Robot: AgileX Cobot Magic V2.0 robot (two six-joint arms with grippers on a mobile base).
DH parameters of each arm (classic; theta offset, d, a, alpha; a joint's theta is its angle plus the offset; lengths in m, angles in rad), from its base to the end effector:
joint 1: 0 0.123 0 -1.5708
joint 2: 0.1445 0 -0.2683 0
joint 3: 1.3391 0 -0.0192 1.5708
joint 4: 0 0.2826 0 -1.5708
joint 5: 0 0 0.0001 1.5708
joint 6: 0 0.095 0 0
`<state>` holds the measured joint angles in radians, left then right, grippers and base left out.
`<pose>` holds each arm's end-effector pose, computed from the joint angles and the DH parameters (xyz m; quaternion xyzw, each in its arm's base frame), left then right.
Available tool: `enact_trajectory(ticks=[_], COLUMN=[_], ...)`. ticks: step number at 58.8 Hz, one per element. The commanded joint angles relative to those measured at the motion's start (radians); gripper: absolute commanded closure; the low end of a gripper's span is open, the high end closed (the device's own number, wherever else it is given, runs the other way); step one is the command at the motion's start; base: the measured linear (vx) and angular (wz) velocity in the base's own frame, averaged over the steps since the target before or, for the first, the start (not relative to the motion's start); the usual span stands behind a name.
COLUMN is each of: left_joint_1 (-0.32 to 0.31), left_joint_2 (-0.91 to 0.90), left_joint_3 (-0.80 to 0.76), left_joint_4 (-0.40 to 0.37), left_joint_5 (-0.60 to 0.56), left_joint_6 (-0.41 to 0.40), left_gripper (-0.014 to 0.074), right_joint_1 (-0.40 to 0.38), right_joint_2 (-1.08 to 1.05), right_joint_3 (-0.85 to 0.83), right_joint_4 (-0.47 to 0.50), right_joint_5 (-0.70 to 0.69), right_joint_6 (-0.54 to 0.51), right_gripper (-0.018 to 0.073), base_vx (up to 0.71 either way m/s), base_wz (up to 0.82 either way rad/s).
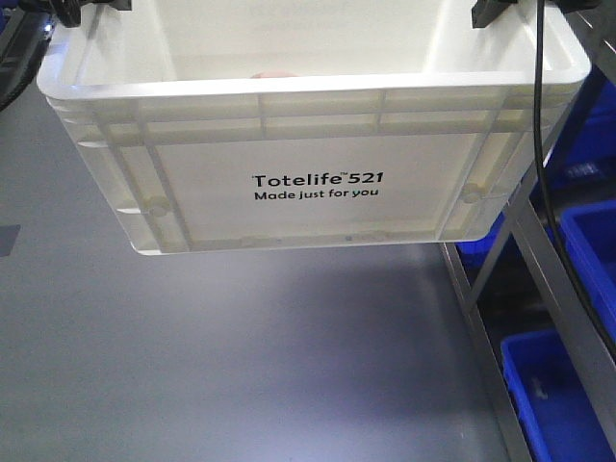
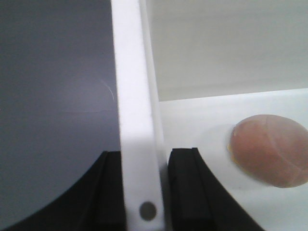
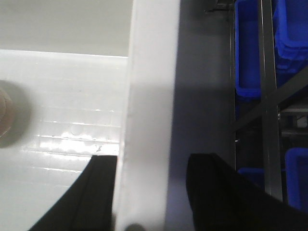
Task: Place moving items into box and shelve
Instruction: 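Hold the tote steady with both grippers while turning toward the blue-bin shelf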
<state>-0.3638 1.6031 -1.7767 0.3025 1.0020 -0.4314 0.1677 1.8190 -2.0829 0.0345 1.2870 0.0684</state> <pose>0.3677 -0.1145 0.4178 -0.0075 0.9050 -0.0170 0.4250 0.4113 0.0728 0.4096 -0.0477 0.9487 0.0539 0.3079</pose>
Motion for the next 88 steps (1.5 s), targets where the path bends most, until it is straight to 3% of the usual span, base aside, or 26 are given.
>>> enact_trajectory(ticks=[1, 33, 88], left_joint_1=[-0.005, -0.005, -0.005], left_joint_2=[-0.056, -0.056, -0.056], left_joint_3=[-0.039, -0.039, -0.039], left_joint_4=[0.062, 0.062, 0.062], left_joint_5=[-0.119, -0.121, -0.12], left_joint_6=[0.003, 0.003, 0.003], left_gripper=[0.0594, 0.0594, 0.0594], right_joint_1=[-0.006, -0.006, -0.006], right_joint_2=[-0.067, -0.067, -0.067], right_joint_3=[-0.04, -0.04, -0.04], right_joint_4=[-0.028, -0.028, -0.028], right_joint_5=[0.001, 0.001, 0.001], right_joint_6=[0.027, 0.027, 0.027], right_gripper=[0.0564, 0.0564, 0.0564], base_vx=[0.43, 0.37, 0.21], base_wz=[0.0, 0.21, 0.56])
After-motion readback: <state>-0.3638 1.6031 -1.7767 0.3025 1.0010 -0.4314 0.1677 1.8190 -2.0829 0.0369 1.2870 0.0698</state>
